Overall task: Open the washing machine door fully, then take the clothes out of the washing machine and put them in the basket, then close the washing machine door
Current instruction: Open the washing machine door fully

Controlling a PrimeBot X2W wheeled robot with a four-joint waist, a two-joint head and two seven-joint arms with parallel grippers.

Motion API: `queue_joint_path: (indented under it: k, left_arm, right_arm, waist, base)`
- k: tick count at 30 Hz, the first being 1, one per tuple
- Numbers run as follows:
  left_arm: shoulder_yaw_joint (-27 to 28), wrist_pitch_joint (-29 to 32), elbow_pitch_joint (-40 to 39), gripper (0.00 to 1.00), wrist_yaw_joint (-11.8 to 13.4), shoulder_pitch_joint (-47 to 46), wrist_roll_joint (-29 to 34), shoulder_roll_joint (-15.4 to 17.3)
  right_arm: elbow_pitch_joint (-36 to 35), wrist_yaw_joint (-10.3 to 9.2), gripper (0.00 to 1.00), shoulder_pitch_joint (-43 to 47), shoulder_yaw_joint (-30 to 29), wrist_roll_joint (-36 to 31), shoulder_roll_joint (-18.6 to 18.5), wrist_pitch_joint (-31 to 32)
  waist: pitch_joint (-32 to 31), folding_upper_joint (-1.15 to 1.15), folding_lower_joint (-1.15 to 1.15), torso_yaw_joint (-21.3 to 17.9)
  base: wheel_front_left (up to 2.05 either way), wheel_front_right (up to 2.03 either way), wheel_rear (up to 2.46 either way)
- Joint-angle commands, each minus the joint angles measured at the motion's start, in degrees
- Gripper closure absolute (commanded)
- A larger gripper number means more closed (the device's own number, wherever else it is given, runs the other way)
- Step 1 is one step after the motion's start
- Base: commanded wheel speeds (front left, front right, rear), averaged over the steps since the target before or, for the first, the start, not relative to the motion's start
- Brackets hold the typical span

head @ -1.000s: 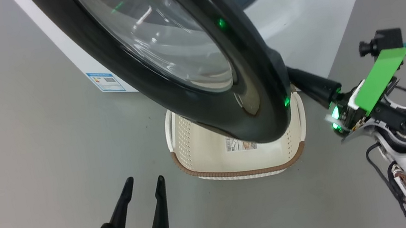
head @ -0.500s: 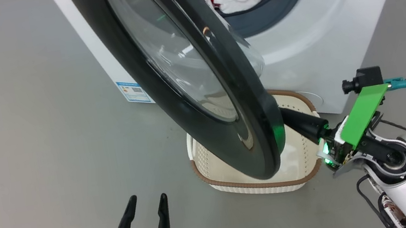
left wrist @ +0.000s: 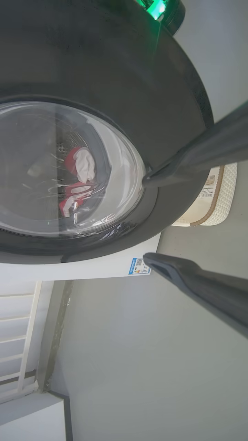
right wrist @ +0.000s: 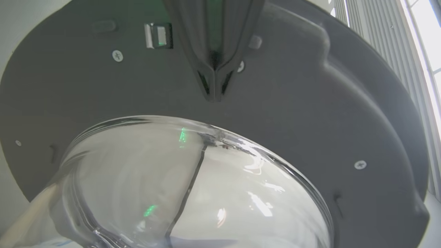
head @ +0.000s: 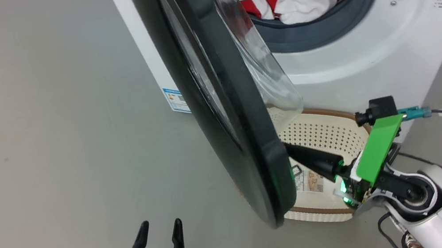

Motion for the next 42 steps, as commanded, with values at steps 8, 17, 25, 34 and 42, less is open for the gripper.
queue_joint_path:
  k: [8, 17, 25, 34, 42]
  left_arm:
    - [2.3, -0.5, -1.0, 0.0, 0.6, 1.5, 0.4, 0.6]
    - [3.8, -0.5, -2.6, 0.0, 1.6, 2.6, 0.1, 0.6]
    - [4.5, -0.5, -3.8, 0.0, 2.5, 3.5, -0.1, 0.6]
    - [4.3, -0.5, -3.8, 0.0, 2.5, 3.8, -0.2, 0.6]
    - [3.8, -0.5, -3.0, 0.0, 2.1, 3.1, -0.2, 0.6]
  right_arm:
    - [-1.8, 0.45, 1.0, 0.9, 4.7, 1.6, 1.9, -0.5]
    - [-1.5, 0.45, 1.0, -1.2, 10.7, 5.2, 1.9, -2.1]
    - [-0.9, 0.45, 1.0, -2.9, 14.9, 7.0, 1.9, -3.7]
    - [-0.6, 0.45, 1.0, -2.9, 15.1, 6.8, 1.9, -5.2]
    - [0.3, 0.45, 0.0, -1.0, 12.7, 4.3, 1.9, -6.8]
  waist:
    - [-2.3, 0.0, 0.0, 3.9]
    - [-2.2, 0.0, 0.0, 4.5]
    - [-2.4, 0.0, 0.0, 4.6]
    - [-2.7, 0.0, 0.0, 4.4]
    - [-3.1, 0.0, 0.0, 4.0]
  base:
    - [0.0, 0.0, 0.0]
    - [0.0, 0.0, 0.0]
    - [0.0, 0.0, 0.0]
    - [0.0, 0.0, 0.0]
    - [0.0, 0.0, 0.0]
